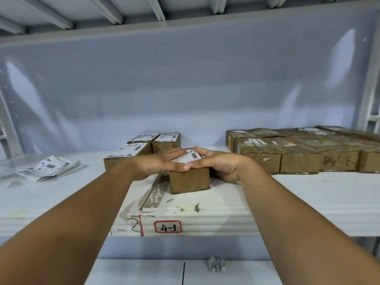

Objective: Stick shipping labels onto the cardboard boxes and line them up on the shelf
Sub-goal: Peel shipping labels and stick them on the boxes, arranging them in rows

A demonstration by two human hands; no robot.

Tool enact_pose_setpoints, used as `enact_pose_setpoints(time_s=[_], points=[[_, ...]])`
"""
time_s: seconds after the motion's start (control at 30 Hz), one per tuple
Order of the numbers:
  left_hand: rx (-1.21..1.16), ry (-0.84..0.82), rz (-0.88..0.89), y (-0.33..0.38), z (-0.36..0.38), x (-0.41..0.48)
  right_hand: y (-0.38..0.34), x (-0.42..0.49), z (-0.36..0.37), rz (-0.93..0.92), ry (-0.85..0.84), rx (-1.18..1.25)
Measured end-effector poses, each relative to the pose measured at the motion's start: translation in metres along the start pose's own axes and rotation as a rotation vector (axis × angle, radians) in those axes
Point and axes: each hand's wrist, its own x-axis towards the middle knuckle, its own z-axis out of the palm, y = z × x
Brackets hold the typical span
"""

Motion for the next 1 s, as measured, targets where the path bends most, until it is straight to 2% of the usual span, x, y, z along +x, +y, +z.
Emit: enact_pose_setpoints(time_s=[0.13, 0.23, 0.33, 0.47, 0.57, 0.7, 0.8, 1.0], points=[[0.059, 0.036, 0.006, 0.003, 0.004, -0.001, 0.000, 0.001, 0.003, 0.029, -0.002, -0.042], [0.140, 0.049, -0.038, 0.010, -0.003, -0.004, 0.002, 0.004, 0.003, 0.043, 0.103, -0.115], [0.309, 0.098, -0.054, 0.016, -0.013, -0.007, 0.002, 0.008, 0.008, -0.008, 0.229, -0.324], [0.595, 0.363, 0.053, 0.017, -0.007, -0.011, 0.004, 0.013, 0.012, -0.087, 0.211, -0.316], [0.771, 0.502, 0.136, 0.007, 0.010, -0.011, 0.007, 0.016, 0.015, -0.134, 0.238, -0.362], [0.885, 0.715, 0.091, -0.018, 0.024, -0.012, 0.010, 0.024, 0.023, -0.195, 0.280, -0.487], [0.824, 0.816, 0.147, -0.033, 0.020, -0.011, 0.010, 0.030, 0.025, -0.191, 0.296, -0.524], [0.929, 0.873, 0.056, -0.037, 0.022, -0.006, 0.008, 0.028, 0.029, -0.184, 0.276, -0.550]])
